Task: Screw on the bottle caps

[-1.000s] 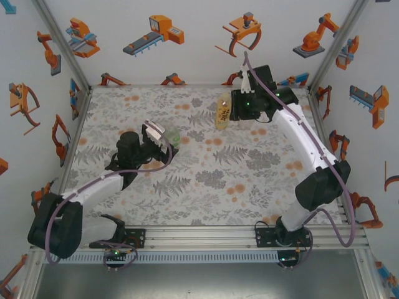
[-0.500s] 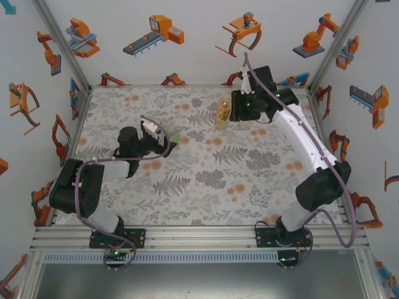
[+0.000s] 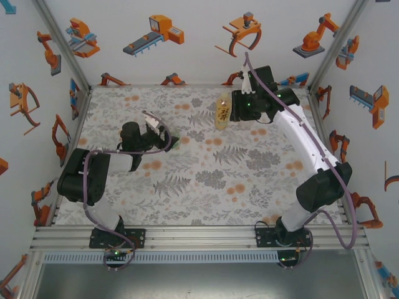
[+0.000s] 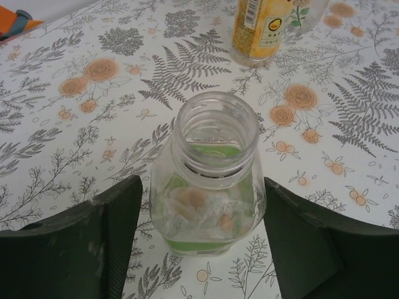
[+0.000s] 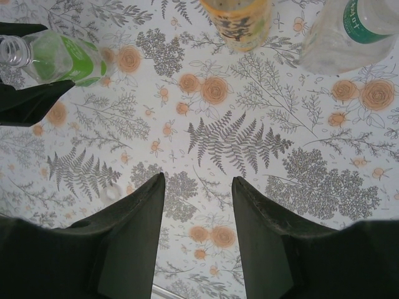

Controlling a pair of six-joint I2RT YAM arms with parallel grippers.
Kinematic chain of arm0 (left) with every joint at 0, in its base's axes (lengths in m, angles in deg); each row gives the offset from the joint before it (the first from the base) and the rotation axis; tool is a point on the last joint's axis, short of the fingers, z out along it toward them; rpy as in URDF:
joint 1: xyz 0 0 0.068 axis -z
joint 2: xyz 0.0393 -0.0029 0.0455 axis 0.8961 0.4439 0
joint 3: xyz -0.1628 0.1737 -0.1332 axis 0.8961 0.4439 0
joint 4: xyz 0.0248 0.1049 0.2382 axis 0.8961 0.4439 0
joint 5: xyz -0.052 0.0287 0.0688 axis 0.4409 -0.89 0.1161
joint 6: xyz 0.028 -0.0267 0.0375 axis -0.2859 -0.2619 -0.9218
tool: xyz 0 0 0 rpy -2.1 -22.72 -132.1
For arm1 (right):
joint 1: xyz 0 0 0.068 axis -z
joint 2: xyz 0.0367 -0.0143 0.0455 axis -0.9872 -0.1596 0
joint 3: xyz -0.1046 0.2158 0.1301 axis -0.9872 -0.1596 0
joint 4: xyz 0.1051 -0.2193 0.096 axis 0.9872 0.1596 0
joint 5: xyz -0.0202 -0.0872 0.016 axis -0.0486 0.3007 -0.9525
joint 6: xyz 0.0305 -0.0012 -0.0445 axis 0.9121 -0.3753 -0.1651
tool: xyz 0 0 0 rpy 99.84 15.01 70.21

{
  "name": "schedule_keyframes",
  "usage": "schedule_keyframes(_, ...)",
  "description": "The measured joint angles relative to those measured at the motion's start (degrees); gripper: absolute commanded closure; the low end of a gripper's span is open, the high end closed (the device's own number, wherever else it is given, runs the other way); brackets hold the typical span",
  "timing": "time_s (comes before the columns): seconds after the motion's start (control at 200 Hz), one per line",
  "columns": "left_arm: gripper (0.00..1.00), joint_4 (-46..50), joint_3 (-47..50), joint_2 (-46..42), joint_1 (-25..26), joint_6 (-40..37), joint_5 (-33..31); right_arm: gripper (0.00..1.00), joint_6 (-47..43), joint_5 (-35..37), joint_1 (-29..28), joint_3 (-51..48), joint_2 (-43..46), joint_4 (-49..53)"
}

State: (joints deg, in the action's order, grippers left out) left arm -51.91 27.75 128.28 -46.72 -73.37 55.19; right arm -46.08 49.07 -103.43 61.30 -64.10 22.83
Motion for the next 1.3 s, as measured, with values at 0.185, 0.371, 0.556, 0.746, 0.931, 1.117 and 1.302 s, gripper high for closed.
schedule_keyframes(0.185,0.44,0.00,-0.11,0.15,-0.11,0.24,0.66,0.53,-0.17,0.02,0.00,0.00,0.46,0.04)
schedule_keyframes(0.371,0.52,0.94,-0.59,0.09,-0.11,0.22,1.18,0.53,-0.22,-0.02,0.00,-0.07,1.01,0.26)
schedule_keyframes(0.556,0.53,4.33,-1.73,-1.77,-0.13,0.22,2.34,0.54,-0.68,-1.18,0.00,-2.29,2.29,-0.70)
schedule_keyframes(0.746,0.57,13.57,-4.59,-8.20,0.79,-0.50,4.31,0.54,-1.99,-6.49,0.00,-11.87,7.76,-8.04)
schedule_keyframes(0.931,0.57,28.89,-12.87,-16.02,4.72,-4.07,6.86,0.53,-2.62,-15.45,0.00,-23.12,14.14,-21.84)
schedule_keyframes(1.117,0.57,41.66,-20.85,-22.49,7.48,-5.40,10.01,0.41,-1.75,-26.08,0.00,-34.88,19.19,-40.19)
schedule_keyframes(1.302,0.57,48.04,-25.66,-26.21,8.28,-3.41,14.21,0.20,4.68,-36.54,-0.02,-45.38,21.38,-65.42)
